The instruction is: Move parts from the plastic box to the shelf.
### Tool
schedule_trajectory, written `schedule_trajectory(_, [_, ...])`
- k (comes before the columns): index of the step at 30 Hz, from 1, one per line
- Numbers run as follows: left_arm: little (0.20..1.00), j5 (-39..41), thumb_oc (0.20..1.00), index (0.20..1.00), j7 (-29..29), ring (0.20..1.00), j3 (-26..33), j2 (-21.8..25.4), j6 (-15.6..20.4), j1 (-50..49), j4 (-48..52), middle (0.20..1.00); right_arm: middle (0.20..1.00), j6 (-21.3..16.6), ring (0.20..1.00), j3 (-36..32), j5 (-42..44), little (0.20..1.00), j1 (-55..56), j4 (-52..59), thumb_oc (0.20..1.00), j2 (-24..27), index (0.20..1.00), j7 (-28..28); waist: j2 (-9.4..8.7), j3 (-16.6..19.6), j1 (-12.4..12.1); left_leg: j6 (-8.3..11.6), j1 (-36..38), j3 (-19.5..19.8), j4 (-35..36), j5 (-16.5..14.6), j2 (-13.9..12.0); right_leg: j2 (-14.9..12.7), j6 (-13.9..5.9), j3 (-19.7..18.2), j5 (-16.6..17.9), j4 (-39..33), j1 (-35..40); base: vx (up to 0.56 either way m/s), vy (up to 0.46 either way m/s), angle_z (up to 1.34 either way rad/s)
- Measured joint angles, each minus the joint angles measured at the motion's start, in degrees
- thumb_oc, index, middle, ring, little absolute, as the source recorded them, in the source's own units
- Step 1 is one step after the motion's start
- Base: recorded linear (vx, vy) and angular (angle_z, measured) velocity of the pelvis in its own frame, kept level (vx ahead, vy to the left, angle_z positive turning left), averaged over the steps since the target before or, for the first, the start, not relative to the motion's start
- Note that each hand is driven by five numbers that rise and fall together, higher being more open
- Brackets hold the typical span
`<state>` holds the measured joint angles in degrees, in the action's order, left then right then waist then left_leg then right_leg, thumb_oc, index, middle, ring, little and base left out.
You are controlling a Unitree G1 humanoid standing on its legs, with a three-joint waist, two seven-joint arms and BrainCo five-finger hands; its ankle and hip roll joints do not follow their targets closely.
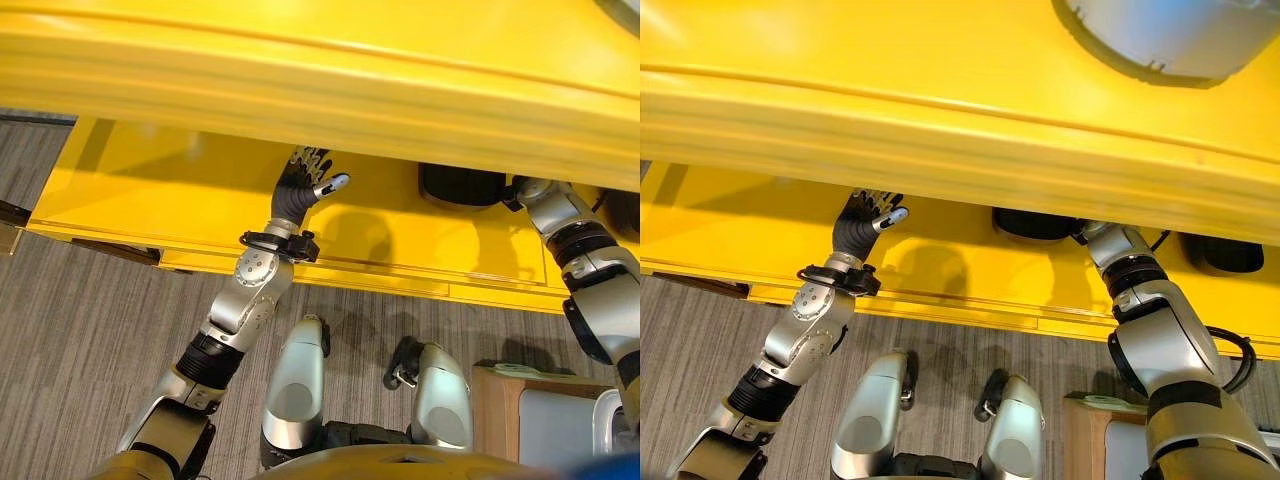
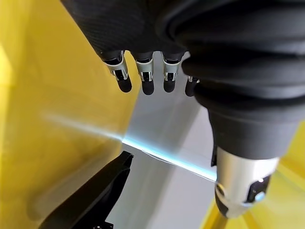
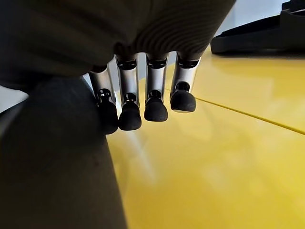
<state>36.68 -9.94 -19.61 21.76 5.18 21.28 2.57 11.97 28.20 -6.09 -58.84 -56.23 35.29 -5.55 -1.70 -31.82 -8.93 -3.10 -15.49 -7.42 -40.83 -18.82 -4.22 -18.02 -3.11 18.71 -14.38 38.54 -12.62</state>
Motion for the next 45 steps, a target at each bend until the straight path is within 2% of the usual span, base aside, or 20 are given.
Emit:
schedule_trajectory(8, [1.0,0.37,1.0,1.0,-0.01,1.0,-0.69,-0.07,1.43,-0.35,-0.01,1.0,0.2,-0.16,0.2,1.82,-2.2,0.2,-0.02,-2.12,0.2,1.98,0.2,0.16,0.28,0.0,0.29,0.38,-1.37,0.48,-0.08,0.23,-0.06,-0.08,0.21,0.46,-0.36,0.53,-1.21,-0.02,0.008,0.01])
schedule_trajectory(18, [1.0,0.95,1.0,1.0,-0.09,1.0,-0.69,-0.04,3.01,-0.35,-0.03,1.0,0.2,-0.4,0.2,1.83,-2.71,0.2,-0.02,-2.11,0.2,1.98,0.2,0.44,0.29,0.0,0.44,0.5,-1.96,0.2,-0.07,0.16,-0.07,-0.24,0.49,-0.29,-1.04,1.45,-2.49,0.0,0.003,-0.01])
schedule_trajectory(24, [1.0,0.97,1.0,1.0,-0.45,1.0,-0.71,-0.06,3.06,-0.32,-0.1,1.0,0.2,-1.09,0.2,1.83,-2.62,0.2,-0.07,-2.16,0.2,1.98,0.2,0.35,0.31,0.0,1.34,0.54,-2.35,0.18,-0.1,0.18,-0.07,-0.28,0.5,-0.3,-1.04,1.53,-2.88,0.0,0.0,0.0])
schedule_trajectory(25, [1.0,0.97,1.0,1.0,-0.45,1.0,-0.71,-0.06,3.06,-0.32,-0.1,1.0,0.539,-1.08,0.539,1.83,-2.62,0.539,-0.17,-2.27,0.539,1.97,0.539,0.33,0.32,0.01,1.44,0.54,-2.34,0.17,-0.1,0.18,-0.06,-0.29,0.5,-0.32,-1.04,1.56,-2.88,0.0,0.0,0.0])
schedule_trajectory(26, [1.0,0.98,1.0,1.0,-0.46,1.0,-0.71,-0.08,3.07,-0.32,-0.11,1.0,1.0,-1.01,1.0,1.83,-2.6,1.0,-0.43,-2.74,1.0,1.94,1.0,0.29,0.38,0.02,1.55,0.54,-2.34,0.17,-0.09,0.18,-0.06,-0.29,0.51,-0.33,-1.04,1.56,-2.88,0.0,0.0,0.0])
schedule_trajectory(28, [1.0,0.99,1.0,1.0,-0.45,1.0,-0.73,-0.11,3.22,-0.3,-0.58,1.0,1.0,-0.17,1.0,1.83,-2.58,1.0,-1.5,-4.46,1.0,1.87,1.0,-0.38,0.61,0.03,1.75,0.54,-2.32,0.12,-0.09,0.18,-0.06,-0.29,0.51,-0.38,-1.04,1.59,-2.9,0.0,0.0,0.0])
schedule_trajectory(34, [1.0,2.67,1.0,1.0,-0.43,1.0,-1.5,-0.21,4.04,-0.29,-2.98,1.0,1.0,3.29,1.0,1.47,-2.3,1.0,-3.03,-4.26,1.0,2.01,1.0,-7.01,2.11,0.04,2.25,0.62,-2.06,-0.06,0.41,0.25,0.06,-0.35,0.52,-0.54,-1.13,1.51,-2.96,0.0,0.005,0.0])
schedule_trajectory(42, [1.0,2.72,1.0,1.0,-0.41,1.0,-2.5,-0.27,4.05,-0.07,-2.99,1.0,1.0,4.82,1.0,-2.83,1.81,1.0,-3.13,-4.24,1.0,1.85,1.0,-11.07,2.17,0.04,2.83,1.07,-1.26,-0.26,1.87,0.66,0.25,-0.45,0.53,-0.63,-1.46,1.4,-2.93,0.01,0.011,0.0])
schedule_trajectory(45, [1.0,2.73,1.0,1.0,-0.42,1.0,-2.83,-0.22,3.97,-0.05,-2.99,1.0,1.0,4.73,1.0,-3.53,5.14,1.0,-3.16,-4.19,1.0,1.79,1.0,-15.82,2.18,0.04,3.24,1.16,-0.64,-0.62,2.28,0.74,0.21,-0.41,0.53,-0.94,-1.46,1.38,-2.79,0.04,0.021,-0.06])
